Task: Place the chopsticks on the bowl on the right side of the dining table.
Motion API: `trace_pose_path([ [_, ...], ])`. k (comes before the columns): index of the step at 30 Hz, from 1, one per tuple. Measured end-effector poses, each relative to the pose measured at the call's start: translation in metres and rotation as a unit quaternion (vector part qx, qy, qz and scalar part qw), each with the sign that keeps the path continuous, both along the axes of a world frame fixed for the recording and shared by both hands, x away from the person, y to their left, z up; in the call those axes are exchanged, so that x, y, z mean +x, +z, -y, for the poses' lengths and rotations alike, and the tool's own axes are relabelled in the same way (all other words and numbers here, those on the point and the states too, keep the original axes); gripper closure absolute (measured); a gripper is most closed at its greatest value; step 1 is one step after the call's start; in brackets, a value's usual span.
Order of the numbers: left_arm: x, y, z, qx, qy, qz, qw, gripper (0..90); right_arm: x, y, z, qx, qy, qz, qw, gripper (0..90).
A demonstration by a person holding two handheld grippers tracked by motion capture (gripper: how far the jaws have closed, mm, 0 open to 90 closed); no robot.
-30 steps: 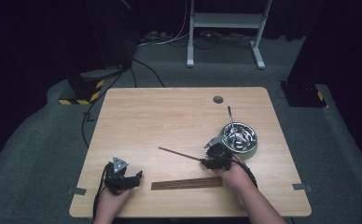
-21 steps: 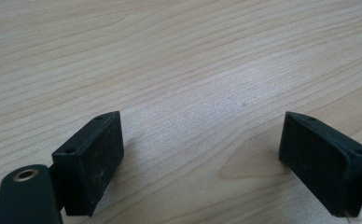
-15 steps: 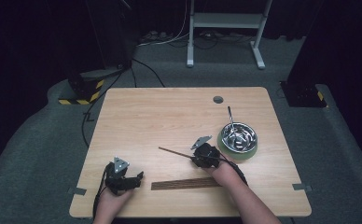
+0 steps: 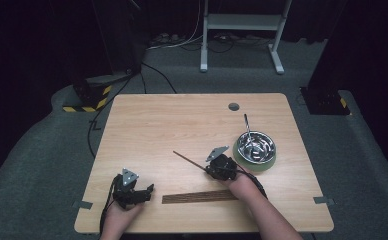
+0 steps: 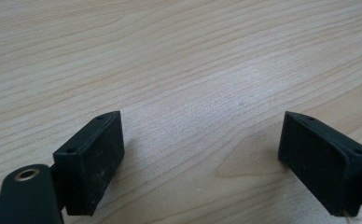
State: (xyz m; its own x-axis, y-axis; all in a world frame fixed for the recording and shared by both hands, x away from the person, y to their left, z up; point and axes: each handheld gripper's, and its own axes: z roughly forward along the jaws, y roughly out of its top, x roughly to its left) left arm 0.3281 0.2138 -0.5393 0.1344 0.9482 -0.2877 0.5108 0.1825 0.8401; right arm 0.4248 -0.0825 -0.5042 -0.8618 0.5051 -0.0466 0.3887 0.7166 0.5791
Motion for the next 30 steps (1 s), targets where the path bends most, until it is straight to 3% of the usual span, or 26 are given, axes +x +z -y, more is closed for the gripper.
trace_pose_path([
  [8, -0.0004, 0.0002, -0.0007, 0.004, -0.004, -0.001, 1.0, 14.5, 0.0015, -0.0002, -0.0026, 0.0, -0.001, 0.004, 1.0, 83.7],
  [12, -0.0007, 0.0003, -0.0009, 0.005, -0.005, -0.002, 1.0, 14.8, 0.0055, -0.0004, -0.0018, 0.008, -0.009, -0.007, 0.9999, 77.2],
  [20, -0.0011, 0.0001, -0.0009, 0.006, -0.006, -0.001, 1.0, 15.3, 0.0061, -0.0014, -0.0014, 0.015, -0.022, -0.01, 0.9996, 83.4],
  [27, -0.0011, 0.0001, -0.0009, 0.006, -0.006, 0.0, 1.0, 15.3, 0.0034, -0.0008, -0.0042, 0.004, -0.012, 0.006, 0.9999, 84.5],
  [30, -0.001, 0.0002, -0.0009, 0.005, -0.006, 0.0, 1.0, 15.3, 0.0017, 0.0006, -0.0058, -0.011, -0.005, 0.026, 0.9996, 84.6],
])
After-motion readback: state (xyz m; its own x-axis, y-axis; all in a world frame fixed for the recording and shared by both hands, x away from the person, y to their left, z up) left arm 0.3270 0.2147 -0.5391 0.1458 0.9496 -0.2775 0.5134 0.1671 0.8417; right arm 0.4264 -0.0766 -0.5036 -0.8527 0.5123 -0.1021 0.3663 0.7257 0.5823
